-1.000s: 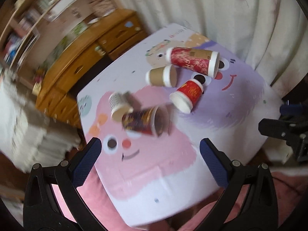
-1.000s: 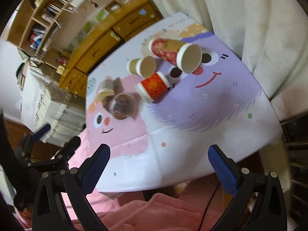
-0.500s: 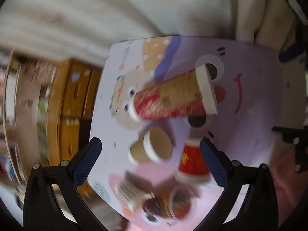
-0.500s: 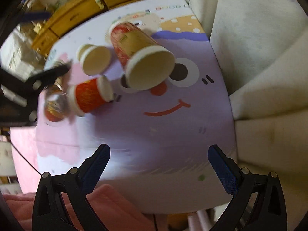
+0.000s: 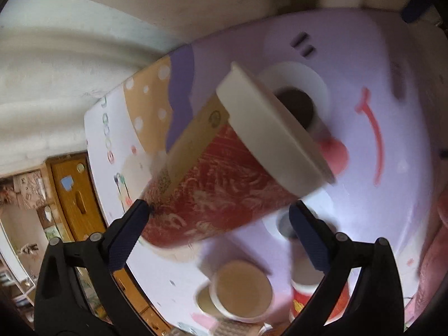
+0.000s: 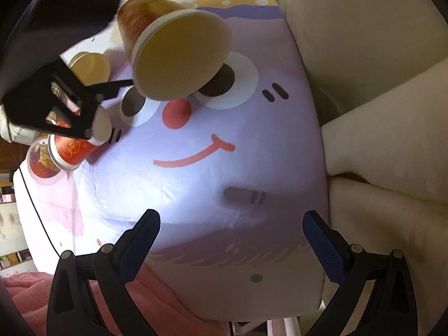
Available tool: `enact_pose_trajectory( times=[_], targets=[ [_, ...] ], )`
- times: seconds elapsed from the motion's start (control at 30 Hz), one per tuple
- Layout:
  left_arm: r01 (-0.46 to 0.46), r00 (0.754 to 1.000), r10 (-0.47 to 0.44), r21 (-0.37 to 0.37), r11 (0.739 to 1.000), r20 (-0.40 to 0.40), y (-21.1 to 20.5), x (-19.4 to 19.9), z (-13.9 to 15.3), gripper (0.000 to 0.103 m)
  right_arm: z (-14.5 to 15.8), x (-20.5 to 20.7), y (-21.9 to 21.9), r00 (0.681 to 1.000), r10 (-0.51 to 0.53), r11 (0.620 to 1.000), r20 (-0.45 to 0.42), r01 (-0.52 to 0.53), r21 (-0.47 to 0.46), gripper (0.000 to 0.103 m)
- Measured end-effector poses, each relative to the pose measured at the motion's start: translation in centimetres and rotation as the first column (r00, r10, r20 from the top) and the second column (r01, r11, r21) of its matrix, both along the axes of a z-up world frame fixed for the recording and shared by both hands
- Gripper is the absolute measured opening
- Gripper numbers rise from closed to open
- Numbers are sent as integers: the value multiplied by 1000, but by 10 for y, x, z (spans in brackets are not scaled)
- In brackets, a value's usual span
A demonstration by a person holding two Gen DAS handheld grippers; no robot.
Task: Flip cup upright
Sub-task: 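Close the left tool on the red cup's body and lift it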
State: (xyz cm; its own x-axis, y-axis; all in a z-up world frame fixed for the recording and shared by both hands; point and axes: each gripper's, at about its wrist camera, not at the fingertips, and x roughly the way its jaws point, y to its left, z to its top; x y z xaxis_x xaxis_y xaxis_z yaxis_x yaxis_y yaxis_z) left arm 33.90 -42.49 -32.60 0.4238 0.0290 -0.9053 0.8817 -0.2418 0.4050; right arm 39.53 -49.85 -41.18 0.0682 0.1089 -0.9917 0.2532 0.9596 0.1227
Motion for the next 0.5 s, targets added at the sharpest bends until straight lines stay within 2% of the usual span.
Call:
enact_pose_trajectory(
  times=[0.23, 0.37, 0.5],
  targets=[
    [51, 998, -51, -1, 999, -46, -38, 40, -28, 99, -31, 33, -21, 1000, -8, 1000, -8, 8, 19, 103],
    [65, 997, -64, 10, 998, -50, -48, 58, -43, 93, -41, 44, -25, 1000, -9, 999, -7, 9, 31, 103],
    [18, 997, -18, -8, 1000, -73, -51, 73, -46, 87, -52, 46, -26, 1000, -7, 1000, -9, 7, 30, 103]
  ],
)
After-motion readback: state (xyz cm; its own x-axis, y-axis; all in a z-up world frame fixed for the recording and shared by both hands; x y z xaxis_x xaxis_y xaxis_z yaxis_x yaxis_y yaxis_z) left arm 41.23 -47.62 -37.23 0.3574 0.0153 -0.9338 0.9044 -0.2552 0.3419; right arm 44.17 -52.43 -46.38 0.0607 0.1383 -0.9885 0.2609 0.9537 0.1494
